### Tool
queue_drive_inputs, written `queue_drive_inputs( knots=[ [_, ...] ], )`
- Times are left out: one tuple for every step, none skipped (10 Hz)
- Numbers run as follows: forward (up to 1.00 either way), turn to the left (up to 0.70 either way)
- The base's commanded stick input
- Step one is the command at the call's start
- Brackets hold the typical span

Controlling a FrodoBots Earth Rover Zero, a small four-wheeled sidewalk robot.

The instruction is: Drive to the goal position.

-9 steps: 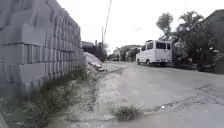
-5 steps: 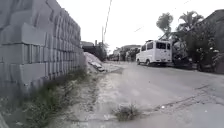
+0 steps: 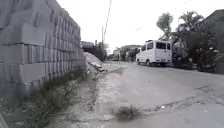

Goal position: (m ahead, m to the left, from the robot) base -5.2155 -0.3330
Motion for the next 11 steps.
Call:
queue_drive_inputs(
  knots=[
    [0.0,-0.7],
    [0.0,-0.7],
    [0.0,-0.7],
    [0.0,-0.7],
    [0.0,-0.7],
    [0.0,-0.7],
    [0.0,-0.7],
    [0.0,-0.7],
    [0.0,-0.7],
    [0.0,-0.69],
    [0.0,-0.46]
  ],
)
